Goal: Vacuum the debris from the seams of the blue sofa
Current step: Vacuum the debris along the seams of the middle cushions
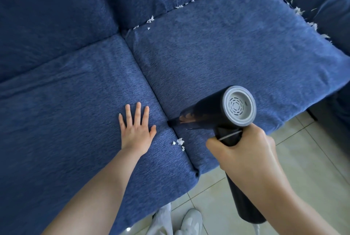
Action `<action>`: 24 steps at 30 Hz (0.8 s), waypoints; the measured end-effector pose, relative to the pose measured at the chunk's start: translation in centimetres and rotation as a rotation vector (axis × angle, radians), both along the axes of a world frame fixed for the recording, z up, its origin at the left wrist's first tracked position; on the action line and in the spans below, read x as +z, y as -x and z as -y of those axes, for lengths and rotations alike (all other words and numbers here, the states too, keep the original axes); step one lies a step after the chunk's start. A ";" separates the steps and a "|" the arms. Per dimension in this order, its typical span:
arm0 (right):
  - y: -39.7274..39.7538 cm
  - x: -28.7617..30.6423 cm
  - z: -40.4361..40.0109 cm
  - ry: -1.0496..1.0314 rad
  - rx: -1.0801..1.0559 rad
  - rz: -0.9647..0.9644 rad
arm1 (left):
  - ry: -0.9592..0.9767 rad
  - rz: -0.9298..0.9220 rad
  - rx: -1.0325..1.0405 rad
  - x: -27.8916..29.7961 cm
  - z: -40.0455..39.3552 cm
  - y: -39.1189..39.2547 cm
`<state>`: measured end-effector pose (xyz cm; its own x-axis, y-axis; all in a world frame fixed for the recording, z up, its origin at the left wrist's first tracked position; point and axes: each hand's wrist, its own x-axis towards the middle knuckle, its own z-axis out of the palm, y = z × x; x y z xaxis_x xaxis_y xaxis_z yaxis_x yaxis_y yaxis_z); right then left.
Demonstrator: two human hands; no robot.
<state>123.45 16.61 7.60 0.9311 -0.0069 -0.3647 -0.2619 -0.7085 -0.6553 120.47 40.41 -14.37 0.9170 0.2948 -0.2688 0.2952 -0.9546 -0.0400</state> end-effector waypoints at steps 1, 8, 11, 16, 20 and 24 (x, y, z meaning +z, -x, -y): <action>0.1 -0.2 -0.2 0.004 0.000 -0.004 | 0.002 0.006 -0.002 -0.1 0.0 0.0; 0.8 -0.2 0.0 0.011 0.007 0.017 | -0.004 -0.011 -0.010 0.1 0.1 0.1; 1.2 0.5 0.8 0.016 -0.001 0.016 | -0.012 -0.006 -0.013 0.1 0.2 0.2; 1.5 -1.0 0.1 0.003 -0.025 -0.011 | -0.014 -0.022 -0.010 0.1 0.5 0.3; 1.4 -0.4 1.0 -0.001 -0.016 -0.004 | -0.003 -0.037 -0.015 0.2 1.1 0.9; 1.8 0.2 2.0 0.026 0.002 -0.007 | -0.001 -0.014 -0.020 -0.1 1.6 1.3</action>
